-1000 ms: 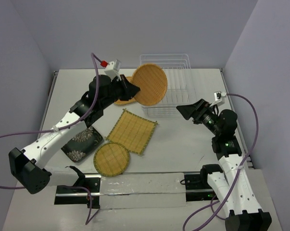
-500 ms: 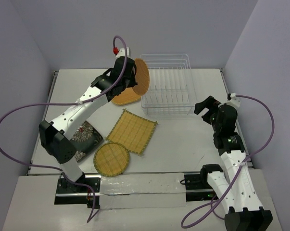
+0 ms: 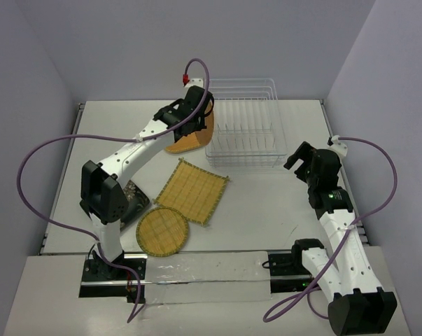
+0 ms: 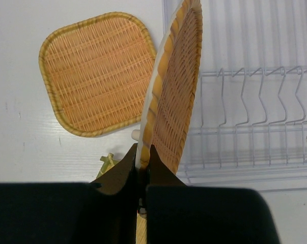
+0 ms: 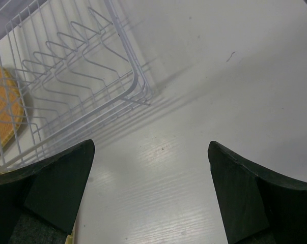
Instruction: Load the plates into the dish rack
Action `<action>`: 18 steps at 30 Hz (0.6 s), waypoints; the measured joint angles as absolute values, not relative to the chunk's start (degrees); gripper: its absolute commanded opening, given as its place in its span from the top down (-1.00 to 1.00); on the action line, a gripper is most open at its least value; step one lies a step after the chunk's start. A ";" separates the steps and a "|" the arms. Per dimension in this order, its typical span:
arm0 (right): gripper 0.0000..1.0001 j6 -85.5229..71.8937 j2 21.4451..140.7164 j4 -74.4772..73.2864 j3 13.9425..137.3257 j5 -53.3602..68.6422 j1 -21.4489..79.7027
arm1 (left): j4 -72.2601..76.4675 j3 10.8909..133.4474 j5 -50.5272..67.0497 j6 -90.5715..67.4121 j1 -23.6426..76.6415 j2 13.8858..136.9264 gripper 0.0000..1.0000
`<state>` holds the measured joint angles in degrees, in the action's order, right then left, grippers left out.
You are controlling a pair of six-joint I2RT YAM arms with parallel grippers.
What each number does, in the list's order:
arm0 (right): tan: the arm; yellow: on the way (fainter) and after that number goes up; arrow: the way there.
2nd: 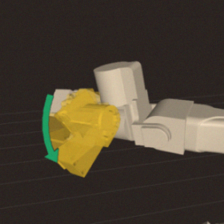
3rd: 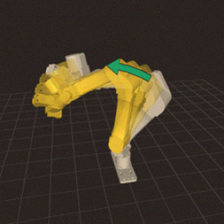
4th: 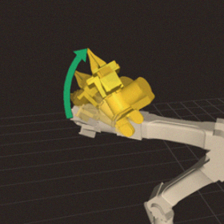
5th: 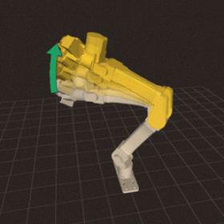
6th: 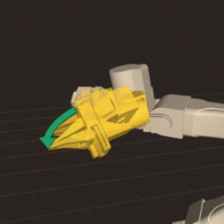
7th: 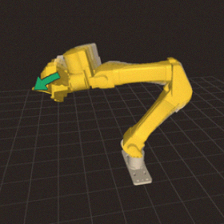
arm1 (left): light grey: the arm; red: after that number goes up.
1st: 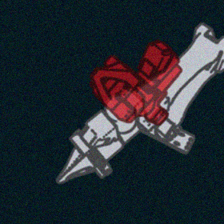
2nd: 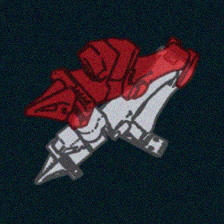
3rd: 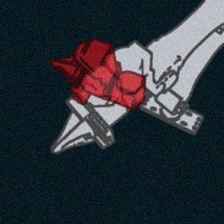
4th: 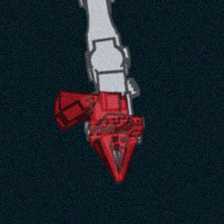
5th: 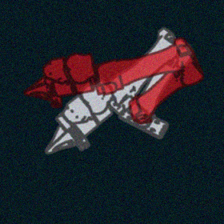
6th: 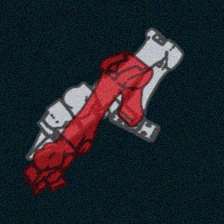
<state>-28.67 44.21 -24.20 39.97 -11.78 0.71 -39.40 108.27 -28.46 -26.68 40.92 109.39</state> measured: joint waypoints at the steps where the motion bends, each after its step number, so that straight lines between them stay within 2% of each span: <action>1: -0.99 -28.63 44.21 -24.23 39.97 -11.84 0.71 | -39.40 108.27 -28.49 -26.62 41.05 109.52 1.00; 9: -0.99 -28.62 44.49 -24.32 39.97 -11.88 0.71 | -39.73 109.49 -28.51 -26.76 41.58 110.91 1.00; 18: -0.99 -28.65 44.51 -24.32 39.94 -11.93 0.71 | -44.79 116.92 -32.63 -32.54 42.13 117.42 1.00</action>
